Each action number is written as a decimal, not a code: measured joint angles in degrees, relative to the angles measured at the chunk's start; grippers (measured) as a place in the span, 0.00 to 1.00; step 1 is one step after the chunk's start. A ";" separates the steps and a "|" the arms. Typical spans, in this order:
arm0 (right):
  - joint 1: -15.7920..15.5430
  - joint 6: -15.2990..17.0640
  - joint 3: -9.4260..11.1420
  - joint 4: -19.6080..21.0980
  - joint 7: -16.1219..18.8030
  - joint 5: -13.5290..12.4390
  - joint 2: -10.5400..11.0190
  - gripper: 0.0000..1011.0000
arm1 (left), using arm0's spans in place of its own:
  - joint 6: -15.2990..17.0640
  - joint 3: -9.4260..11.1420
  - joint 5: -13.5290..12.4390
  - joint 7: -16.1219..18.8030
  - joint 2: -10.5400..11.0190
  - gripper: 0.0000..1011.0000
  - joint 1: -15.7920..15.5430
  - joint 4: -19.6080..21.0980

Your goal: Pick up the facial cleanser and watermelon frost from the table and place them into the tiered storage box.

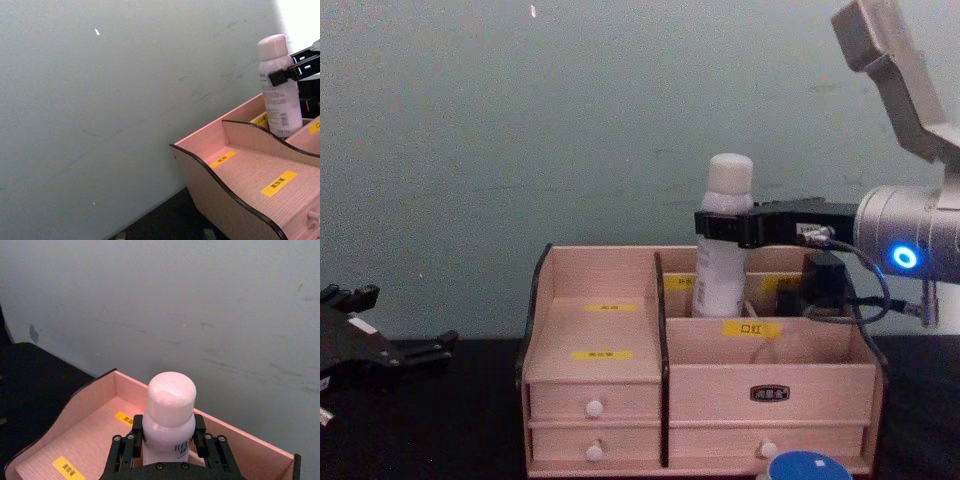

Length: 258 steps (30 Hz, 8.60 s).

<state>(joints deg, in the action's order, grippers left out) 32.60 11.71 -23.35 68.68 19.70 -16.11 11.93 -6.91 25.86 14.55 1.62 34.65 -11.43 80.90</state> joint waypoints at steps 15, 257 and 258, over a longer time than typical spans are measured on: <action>0.17 0.00 -0.40 -2.91 0.08 1.44 -1.03 0.58 | 0.00 0.00 0.00 0.00 0.00 0.99 0.00 0.00; -18.80 0.67 -3.26 21.56 11.00 -9.15 21.09 0.71 | 0.00 0.00 0.00 0.00 0.00 0.99 0.00 0.00; -18.45 0.70 -3.25 21.56 10.88 -9.21 20.93 0.71 | 0.00 0.00 0.00 0.00 0.00 0.99 0.00 0.00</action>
<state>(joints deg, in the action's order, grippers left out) 14.14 12.42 -26.60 90.24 30.58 -25.32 32.86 -6.91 25.86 14.55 1.62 34.64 -11.43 80.90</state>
